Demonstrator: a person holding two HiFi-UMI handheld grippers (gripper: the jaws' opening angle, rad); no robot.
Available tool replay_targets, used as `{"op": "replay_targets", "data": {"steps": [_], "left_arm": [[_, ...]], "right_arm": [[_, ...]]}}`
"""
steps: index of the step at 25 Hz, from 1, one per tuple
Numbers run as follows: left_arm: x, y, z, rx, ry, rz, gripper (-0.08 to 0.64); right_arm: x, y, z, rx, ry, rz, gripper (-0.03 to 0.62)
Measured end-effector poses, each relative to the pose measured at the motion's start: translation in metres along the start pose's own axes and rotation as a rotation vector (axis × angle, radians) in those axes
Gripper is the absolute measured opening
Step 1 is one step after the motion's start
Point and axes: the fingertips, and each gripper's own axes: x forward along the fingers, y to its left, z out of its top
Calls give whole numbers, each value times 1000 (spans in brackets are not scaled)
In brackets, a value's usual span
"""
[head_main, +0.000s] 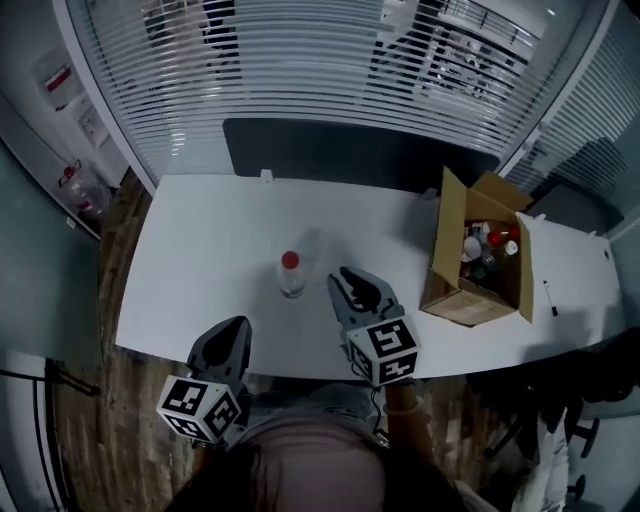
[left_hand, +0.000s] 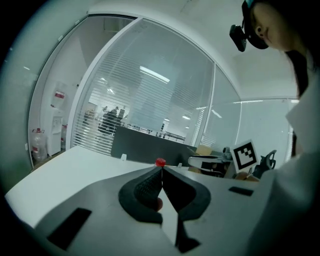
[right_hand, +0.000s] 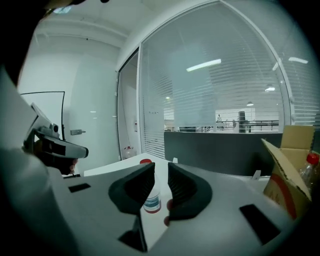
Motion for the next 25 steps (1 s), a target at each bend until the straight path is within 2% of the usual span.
{"op": "replay_targets", "data": {"steps": [7, 25], "left_arm": [[11, -16, 1, 14, 10, -102, 9], [14, -34, 2, 127, 62, -250, 9]], "right_arm": [[-30, -16, 1, 39, -31, -103, 46], [-76, -5, -1, 89, -53, -265, 31]]}}
